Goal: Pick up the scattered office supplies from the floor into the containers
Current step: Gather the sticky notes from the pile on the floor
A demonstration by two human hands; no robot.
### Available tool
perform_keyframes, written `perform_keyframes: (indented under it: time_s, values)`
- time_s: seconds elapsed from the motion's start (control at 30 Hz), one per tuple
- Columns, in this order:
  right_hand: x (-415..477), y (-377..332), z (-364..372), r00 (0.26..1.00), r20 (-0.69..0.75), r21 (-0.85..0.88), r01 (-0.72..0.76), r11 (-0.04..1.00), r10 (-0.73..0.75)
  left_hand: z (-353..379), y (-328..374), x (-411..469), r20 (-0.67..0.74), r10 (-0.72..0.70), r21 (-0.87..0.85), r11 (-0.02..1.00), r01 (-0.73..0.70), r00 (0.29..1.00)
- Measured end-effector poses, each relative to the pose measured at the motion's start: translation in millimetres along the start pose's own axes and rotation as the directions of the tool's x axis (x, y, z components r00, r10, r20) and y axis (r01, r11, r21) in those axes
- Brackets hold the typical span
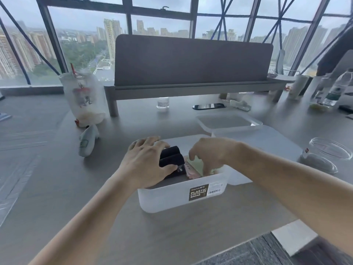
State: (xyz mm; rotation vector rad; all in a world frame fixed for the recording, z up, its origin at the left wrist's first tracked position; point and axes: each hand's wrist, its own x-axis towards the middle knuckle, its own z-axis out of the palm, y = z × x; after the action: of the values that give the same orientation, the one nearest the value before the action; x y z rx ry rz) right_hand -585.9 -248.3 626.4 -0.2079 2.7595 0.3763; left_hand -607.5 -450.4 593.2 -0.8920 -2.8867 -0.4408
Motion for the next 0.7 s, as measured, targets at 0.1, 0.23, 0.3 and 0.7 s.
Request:
perform_keyframes:
  time_s: [0.1, 0.23, 0.3, 0.7]
  values:
    - [12, -3, 10, 0.999, 0.040, -0.103, -0.006, 0.995, 0.010, 0, -1, 0, -0.007, 0.003, -0.011, 1.000, -0.003, 1.000]
    - [12, -5, 8, 1.000, 0.015, -0.154, -0.025, 0.988, 0.027, 1, -2, 0, -0.014, 0.012, -0.019, 1.000, -0.013, 1.000]
    - [13, -5, 9, 1.000, 0.006, -0.159, -0.022, 0.987, 0.023, 0, -2, 0, -0.016, 0.021, -0.019, 1.000, -0.022, 1.000]
    - [-47, -7, -24, 0.982, -0.184, -0.217, -0.003, 0.976, -0.038, -25, 14, -4, 0.054, 0.022, -0.021, 1.000, -0.021, 0.998]
